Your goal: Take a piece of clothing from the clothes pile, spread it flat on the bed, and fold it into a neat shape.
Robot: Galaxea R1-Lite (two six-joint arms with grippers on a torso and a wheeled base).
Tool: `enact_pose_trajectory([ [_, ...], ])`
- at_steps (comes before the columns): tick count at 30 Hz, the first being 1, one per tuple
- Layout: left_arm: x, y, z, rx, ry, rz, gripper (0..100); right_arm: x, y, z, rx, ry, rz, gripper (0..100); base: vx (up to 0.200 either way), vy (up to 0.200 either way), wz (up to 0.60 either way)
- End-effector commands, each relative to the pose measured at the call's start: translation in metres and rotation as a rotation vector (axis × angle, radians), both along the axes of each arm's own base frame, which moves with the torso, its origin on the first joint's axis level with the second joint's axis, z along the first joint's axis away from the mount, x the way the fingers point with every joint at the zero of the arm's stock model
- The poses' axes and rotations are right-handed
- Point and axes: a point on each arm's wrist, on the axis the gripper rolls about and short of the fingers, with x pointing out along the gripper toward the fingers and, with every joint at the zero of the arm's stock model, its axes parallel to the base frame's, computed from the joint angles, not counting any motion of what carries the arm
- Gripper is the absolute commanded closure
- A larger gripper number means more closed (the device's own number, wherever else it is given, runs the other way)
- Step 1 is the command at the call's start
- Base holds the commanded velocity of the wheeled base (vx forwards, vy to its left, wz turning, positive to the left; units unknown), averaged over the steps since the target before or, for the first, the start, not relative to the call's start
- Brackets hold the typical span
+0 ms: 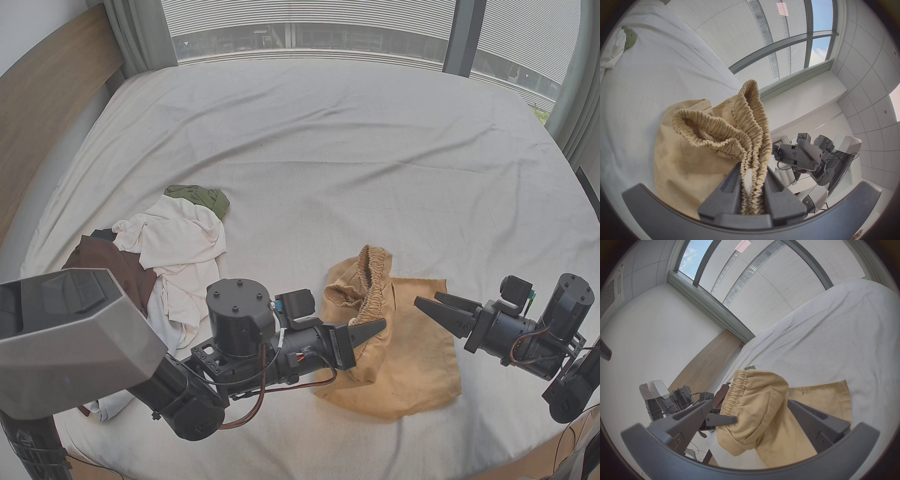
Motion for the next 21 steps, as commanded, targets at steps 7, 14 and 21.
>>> enact_pose_trajectory([
  [7,0.001,-0.029,0.007,0.002,-0.001,-0.033,100,0.001,-0.001,0.005,0.012,-0.02,-0.005,0,0.0,0.0,0.0],
  [14,0.003,-0.046,-0.013,0.02,0.016,-0.057,100,0.003,-0.001,0.011,0.04,-0.032,-0.015,0,0.0,0.0,0.0],
  [21,0.002,-0.053,-0.022,0.031,0.025,-0.062,0,0.004,-0.003,0.013,0.045,-0.039,-0.024,0,0.0,0.0,0.0],
])
